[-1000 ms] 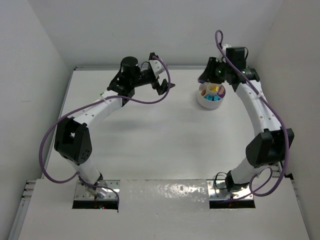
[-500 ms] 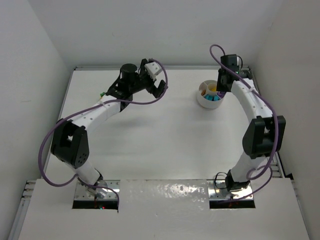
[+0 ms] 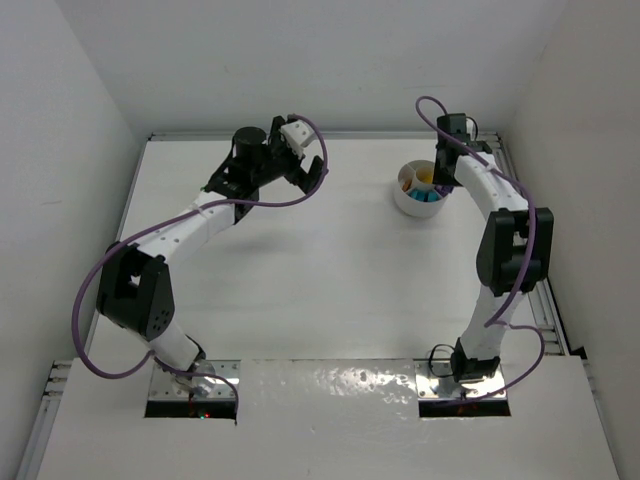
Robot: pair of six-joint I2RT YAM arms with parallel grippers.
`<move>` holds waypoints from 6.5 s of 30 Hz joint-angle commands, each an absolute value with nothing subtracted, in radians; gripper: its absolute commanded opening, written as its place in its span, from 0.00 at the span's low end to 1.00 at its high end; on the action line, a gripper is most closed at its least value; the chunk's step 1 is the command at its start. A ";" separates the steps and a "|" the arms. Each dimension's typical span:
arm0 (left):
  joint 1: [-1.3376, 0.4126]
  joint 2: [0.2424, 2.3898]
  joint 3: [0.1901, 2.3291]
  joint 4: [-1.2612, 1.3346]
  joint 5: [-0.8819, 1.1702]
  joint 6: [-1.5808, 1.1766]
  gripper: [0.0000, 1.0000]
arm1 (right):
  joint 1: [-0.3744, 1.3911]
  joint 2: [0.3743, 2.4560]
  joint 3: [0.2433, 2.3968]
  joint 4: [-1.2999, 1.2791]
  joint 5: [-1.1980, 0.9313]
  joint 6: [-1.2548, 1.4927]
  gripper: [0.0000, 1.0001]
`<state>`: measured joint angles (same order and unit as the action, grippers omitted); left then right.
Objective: Sort the legos into containers by color
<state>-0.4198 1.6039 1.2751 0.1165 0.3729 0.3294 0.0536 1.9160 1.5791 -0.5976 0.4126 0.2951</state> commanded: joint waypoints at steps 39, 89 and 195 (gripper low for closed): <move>-0.400 1.582 1.276 0.146 0.353 0.324 1.00 | 0.028 1.931 1.551 -0.474 0.117 -0.172 0.03; -0.399 1.582 1.267 0.167 0.354 0.325 1.00 | 0.009 1.917 1.577 -0.505 0.101 -0.081 0.53; -0.262 1.953 2.075 -0.706 0.502 0.324 0.00 | 0.414 2.006 1.695 0.063 -0.494 0.712 0.72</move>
